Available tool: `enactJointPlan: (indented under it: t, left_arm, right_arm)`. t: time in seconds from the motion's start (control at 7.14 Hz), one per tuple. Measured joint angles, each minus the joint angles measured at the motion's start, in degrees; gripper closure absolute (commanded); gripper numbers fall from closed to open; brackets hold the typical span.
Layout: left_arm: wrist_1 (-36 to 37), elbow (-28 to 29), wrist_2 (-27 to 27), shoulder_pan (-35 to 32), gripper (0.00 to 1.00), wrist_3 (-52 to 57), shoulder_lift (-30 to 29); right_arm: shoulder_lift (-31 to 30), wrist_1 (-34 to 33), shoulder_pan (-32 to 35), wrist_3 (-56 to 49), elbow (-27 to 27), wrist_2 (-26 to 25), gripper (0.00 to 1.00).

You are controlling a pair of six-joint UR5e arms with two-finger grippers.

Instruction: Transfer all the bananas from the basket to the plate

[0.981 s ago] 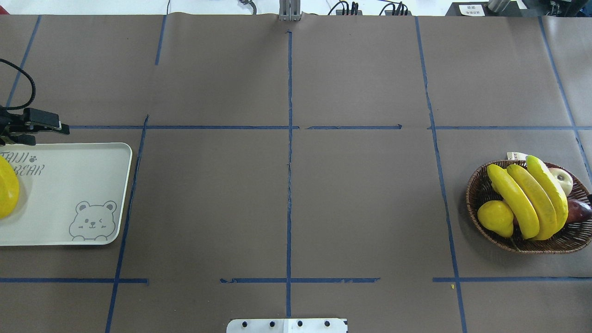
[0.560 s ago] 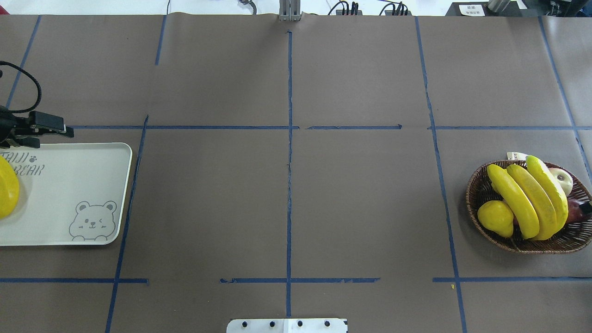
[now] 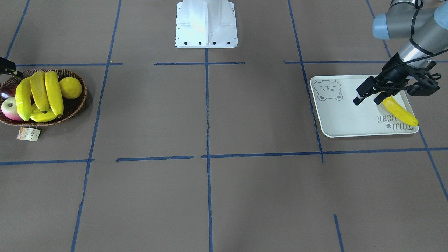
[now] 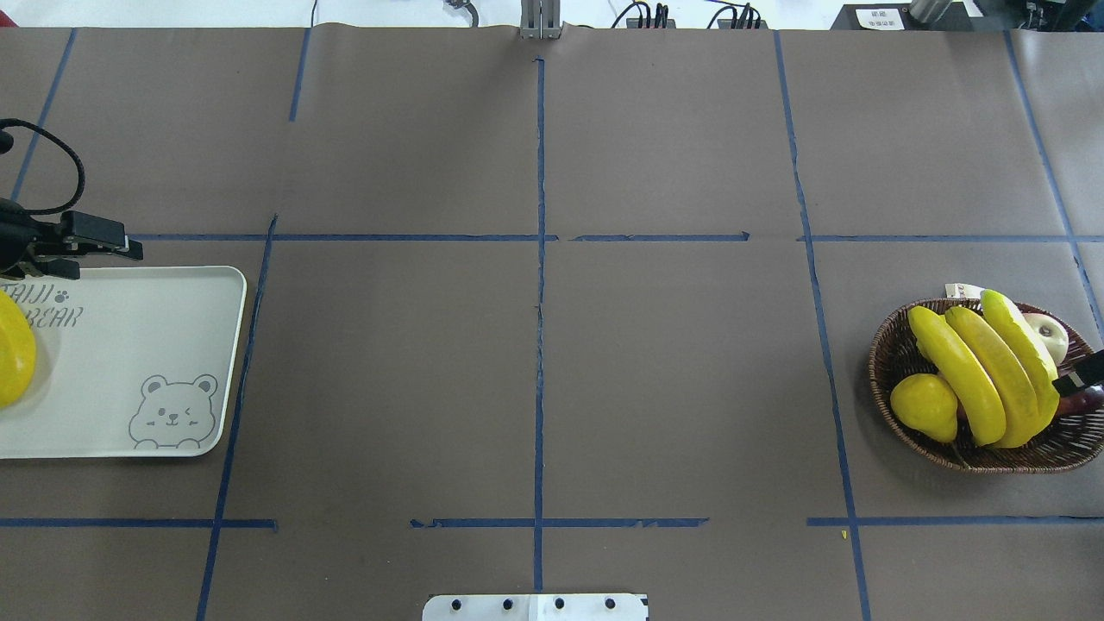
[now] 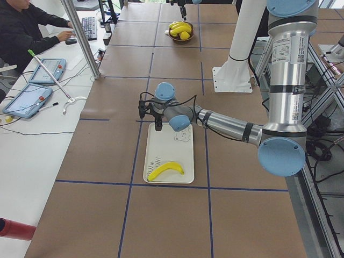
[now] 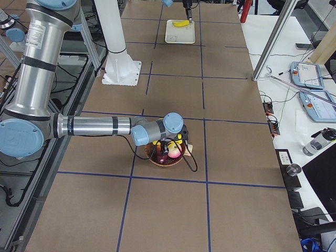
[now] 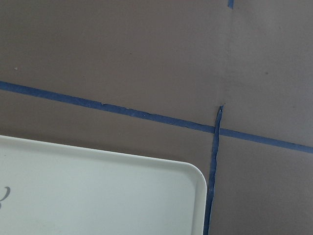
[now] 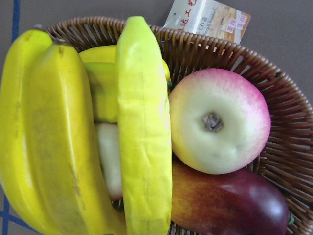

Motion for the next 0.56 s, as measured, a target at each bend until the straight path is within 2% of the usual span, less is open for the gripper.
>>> enactJointPlan:
  t: [0.56]
  left_arm:
    - [0.0,0.56,-0.06,0.09,0.01,0.07,-0.2]
  right_arm:
    - [0.65,0.01,-1.87,0.0,-0.35,-0.02,0.24]
